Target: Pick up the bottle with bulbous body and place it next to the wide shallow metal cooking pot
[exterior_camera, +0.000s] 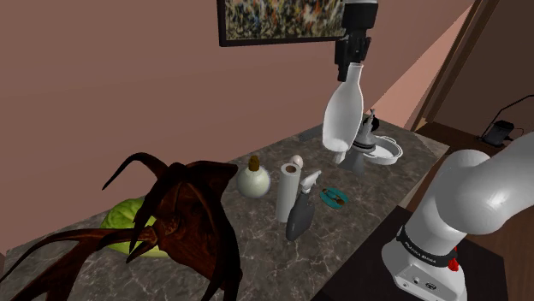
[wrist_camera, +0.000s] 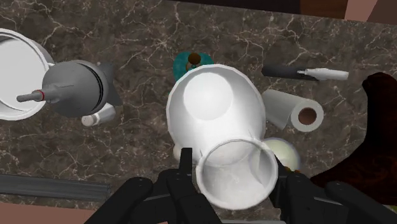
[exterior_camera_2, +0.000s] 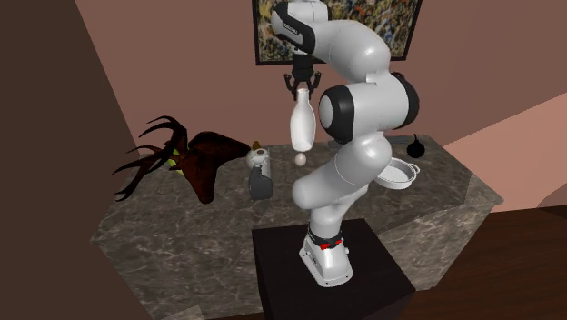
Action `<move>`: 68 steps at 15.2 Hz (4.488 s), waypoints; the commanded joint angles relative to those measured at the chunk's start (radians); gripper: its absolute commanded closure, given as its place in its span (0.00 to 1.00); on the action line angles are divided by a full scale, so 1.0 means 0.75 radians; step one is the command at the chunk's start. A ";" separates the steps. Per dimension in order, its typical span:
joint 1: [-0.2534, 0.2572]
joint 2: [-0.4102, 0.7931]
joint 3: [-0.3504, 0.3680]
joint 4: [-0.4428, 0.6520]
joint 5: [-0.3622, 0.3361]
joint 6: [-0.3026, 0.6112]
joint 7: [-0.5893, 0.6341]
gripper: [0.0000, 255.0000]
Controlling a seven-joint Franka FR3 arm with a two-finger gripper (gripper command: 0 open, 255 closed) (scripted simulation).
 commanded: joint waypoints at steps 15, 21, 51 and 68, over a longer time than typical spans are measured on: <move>-0.115 0.460 -0.343 0.194 -0.072 0.287 -0.448 1.00; -0.176 0.714 -0.445 0.376 -0.006 0.353 -0.622 1.00; -0.263 1.018 -0.495 0.291 0.116 0.719 -0.781 1.00; -0.263 1.000 -0.498 0.440 0.106 0.555 -0.774 0.00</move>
